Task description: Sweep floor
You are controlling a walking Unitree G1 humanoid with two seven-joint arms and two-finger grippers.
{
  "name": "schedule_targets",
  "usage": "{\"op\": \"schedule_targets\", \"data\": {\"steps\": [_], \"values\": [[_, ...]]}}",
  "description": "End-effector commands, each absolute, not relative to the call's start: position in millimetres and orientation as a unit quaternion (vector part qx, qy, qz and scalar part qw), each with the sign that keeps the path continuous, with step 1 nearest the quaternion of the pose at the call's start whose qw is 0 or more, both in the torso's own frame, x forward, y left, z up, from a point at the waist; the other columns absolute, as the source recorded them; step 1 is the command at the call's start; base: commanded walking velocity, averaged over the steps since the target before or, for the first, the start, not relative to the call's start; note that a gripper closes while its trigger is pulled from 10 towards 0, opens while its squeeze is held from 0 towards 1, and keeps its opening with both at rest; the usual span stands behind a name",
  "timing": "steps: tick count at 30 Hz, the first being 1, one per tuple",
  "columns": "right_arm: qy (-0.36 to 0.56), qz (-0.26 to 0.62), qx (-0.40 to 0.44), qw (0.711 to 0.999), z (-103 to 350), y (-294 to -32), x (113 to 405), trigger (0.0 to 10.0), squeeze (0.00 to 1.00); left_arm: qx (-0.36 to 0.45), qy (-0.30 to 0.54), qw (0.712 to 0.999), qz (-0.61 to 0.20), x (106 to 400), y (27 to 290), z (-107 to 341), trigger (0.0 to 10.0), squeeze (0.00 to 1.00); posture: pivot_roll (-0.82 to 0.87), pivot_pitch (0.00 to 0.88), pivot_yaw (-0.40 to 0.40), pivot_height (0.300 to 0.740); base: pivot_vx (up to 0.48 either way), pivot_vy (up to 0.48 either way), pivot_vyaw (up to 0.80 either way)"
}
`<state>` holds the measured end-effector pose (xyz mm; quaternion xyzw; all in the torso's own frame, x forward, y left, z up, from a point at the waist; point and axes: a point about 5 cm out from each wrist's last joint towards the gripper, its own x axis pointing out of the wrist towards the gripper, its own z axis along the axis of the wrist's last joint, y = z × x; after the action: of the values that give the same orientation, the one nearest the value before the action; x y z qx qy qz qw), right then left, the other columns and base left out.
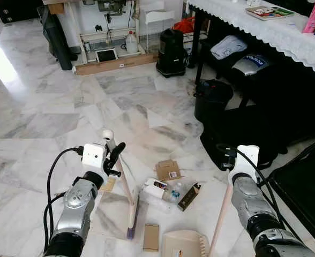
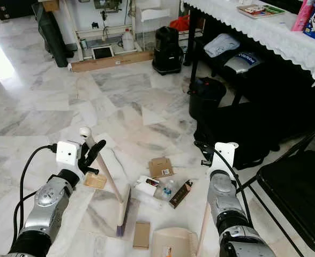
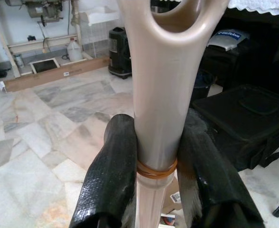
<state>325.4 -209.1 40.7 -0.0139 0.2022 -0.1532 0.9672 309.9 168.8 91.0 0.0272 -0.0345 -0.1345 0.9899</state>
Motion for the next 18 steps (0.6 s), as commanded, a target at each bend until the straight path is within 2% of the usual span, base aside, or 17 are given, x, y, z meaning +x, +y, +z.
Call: {"op": "schedule_targets", "data": {"steps": [1, 3, 5, 18], "values": [[0.256, -0.169, 0.008, 0.952, 16, -210, 306, 10.0, 0.0, 0.027, -0.046, 0.988, -0.142, 314, 166, 98, 10.0, 0.0, -0.05, 0.073, 0.002, 0.74, 0.0, 0.0, 0.0], [0.182, -0.181, -0.004, 0.967, 35, -214, 315, 10.0, 0.0, 0.028, -0.049, 0.989, -0.138, 315, 167, 99, 10.0, 0.0, -0.05, 0.073, 0.002, 0.74, 0.0, 0.0, 0.0], [0.151, -0.18, -0.021, 0.972, 43, -214, 318, 10.0, 0.0, 0.028, -0.049, 0.989, -0.137, 315, 167, 99, 10.0, 0.0, -0.04, 0.067, 0.001, 0.74, 0.0, 0.0, 0.0], [0.038, -0.146, -0.045, 0.988, 63, -203, 319, 10.0, 0.0, 0.029, -0.052, 0.989, -0.132, 312, 170, 100, 10.0, 0.0, -0.04, 0.061, -0.002, 0.74, 0.0, 0.0, 0.0]]}}
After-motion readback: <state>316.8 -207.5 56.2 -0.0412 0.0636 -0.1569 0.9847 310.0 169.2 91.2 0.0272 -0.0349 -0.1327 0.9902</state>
